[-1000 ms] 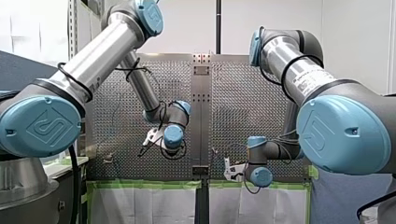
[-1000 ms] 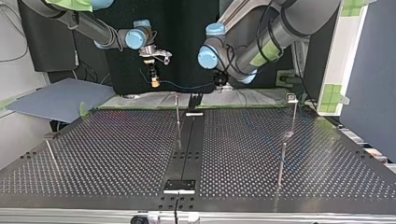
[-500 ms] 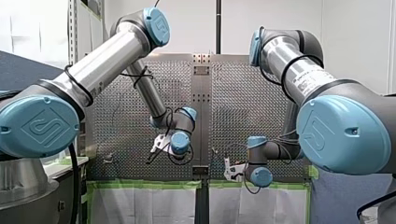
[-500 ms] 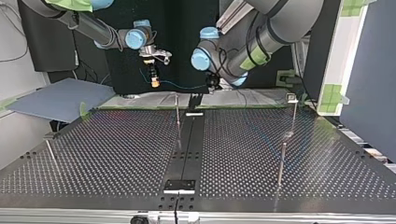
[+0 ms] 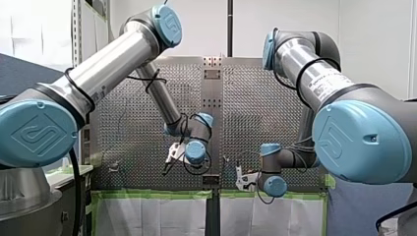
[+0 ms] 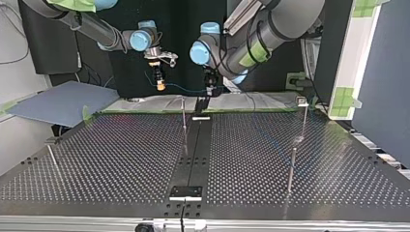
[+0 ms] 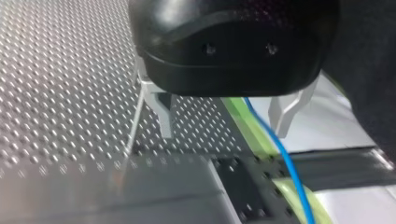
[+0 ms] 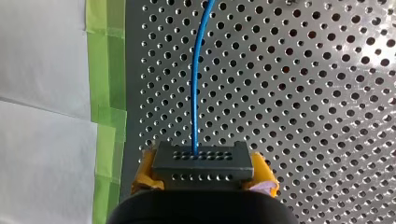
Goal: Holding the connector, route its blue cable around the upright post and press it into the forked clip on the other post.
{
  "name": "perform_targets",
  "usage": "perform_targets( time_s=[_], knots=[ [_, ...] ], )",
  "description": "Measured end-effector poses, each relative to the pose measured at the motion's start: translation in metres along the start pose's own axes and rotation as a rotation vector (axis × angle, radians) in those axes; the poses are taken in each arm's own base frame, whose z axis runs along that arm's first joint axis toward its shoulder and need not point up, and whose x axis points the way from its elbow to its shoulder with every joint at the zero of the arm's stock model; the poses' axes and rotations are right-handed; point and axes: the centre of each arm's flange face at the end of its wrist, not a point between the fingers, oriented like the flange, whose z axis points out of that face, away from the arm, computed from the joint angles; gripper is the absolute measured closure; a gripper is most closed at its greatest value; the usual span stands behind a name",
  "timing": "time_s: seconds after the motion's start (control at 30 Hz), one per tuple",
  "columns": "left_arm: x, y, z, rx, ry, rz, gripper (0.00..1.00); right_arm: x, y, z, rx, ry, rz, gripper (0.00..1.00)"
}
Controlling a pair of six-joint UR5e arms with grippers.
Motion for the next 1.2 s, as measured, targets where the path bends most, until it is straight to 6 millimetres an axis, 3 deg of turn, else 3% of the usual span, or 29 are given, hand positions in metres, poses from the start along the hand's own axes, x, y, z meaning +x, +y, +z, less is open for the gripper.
perform_targets(
  time_s=[0.13,0.43,0.87,1.2],
  knots=[
    [0.002,-0.014,-0.005,0.006,-0.021,-0.009,0.00,0.000,-0.001,0.000,0.002,0.000,-0.002,0.98],
    [0.025,-0.031,0.005,0.003,-0.012,-0.013,0.00,0.000,-0.004,-0.001,0.008,0.000,-0.006,0.98],
    [0.014,-0.034,0.022,-0.004,-0.039,-0.044,0.00,0.000,-0.010,-0.002,0.016,-0.007,-0.024,0.98],
    [0.046,-0.054,0.023,0.026,-0.016,-0.050,0.00,0.000,-0.009,-0.002,0.012,-0.005,-0.023,0.98]
  ],
)
